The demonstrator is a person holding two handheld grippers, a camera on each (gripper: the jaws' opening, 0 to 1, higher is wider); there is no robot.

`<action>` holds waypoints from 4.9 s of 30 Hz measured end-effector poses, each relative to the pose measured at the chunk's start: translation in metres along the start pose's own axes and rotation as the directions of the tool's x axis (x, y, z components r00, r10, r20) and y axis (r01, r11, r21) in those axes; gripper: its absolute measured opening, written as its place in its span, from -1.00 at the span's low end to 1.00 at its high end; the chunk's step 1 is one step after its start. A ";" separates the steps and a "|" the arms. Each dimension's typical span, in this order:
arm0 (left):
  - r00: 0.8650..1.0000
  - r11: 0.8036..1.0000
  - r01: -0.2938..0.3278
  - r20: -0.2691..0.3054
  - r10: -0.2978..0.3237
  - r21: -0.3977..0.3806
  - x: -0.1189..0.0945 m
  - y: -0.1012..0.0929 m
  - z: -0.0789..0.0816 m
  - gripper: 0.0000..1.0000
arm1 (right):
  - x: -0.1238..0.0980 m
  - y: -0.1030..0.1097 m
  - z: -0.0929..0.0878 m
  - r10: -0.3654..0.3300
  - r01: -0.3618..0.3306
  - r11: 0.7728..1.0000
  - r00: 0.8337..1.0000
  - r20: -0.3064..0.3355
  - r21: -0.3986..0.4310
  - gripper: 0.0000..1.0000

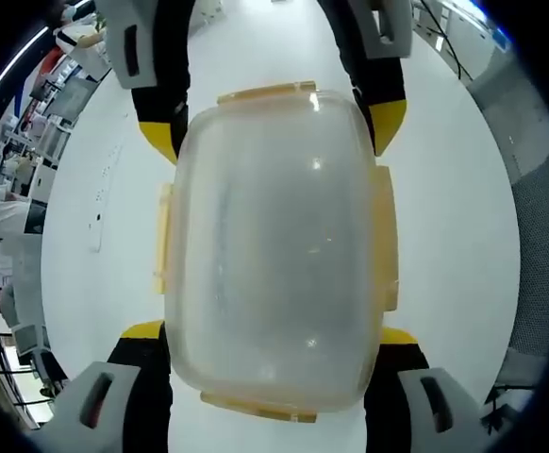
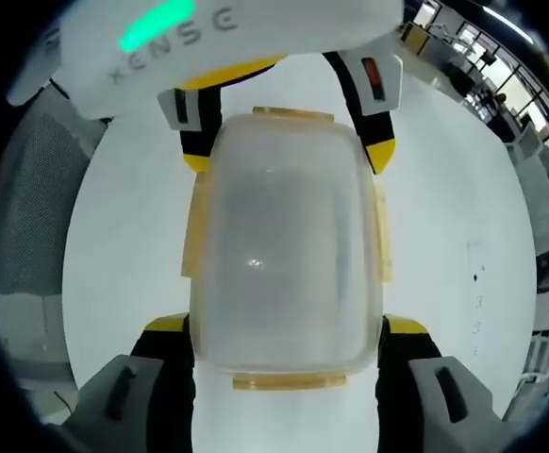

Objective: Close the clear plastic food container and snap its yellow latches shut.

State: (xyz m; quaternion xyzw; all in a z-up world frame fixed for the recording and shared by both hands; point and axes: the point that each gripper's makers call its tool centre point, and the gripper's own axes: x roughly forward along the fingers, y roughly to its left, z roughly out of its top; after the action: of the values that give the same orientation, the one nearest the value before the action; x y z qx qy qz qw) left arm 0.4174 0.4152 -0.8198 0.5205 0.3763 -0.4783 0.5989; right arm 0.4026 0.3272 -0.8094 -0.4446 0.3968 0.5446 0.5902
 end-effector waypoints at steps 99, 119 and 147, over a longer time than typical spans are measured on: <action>0.688 0.547 0.191 0.508 0.518 -0.815 -0.043 -0.045 -0.032 0.85 | -0.044 0.042 -0.016 -0.615 0.003 0.639 0.602 0.509 0.769 0.86; 0.703 0.405 0.162 0.393 0.593 -0.900 -0.072 -0.082 -0.080 0.80 | -0.072 0.075 -0.050 -0.651 -0.047 0.559 0.593 0.474 0.828 0.80; 0.696 0.288 0.164 0.317 0.644 -0.944 -0.107 -0.125 -0.087 0.77 | -0.099 0.122 -0.087 -0.715 -0.145 0.392 0.573 0.400 0.908 0.76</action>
State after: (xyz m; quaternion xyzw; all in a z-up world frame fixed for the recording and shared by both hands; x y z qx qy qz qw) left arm 0.2730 0.5198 -0.7662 -0.0741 0.2475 -0.2128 0.9423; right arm 0.2730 0.2164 -0.7519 0.1318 0.2325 0.2583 0.9284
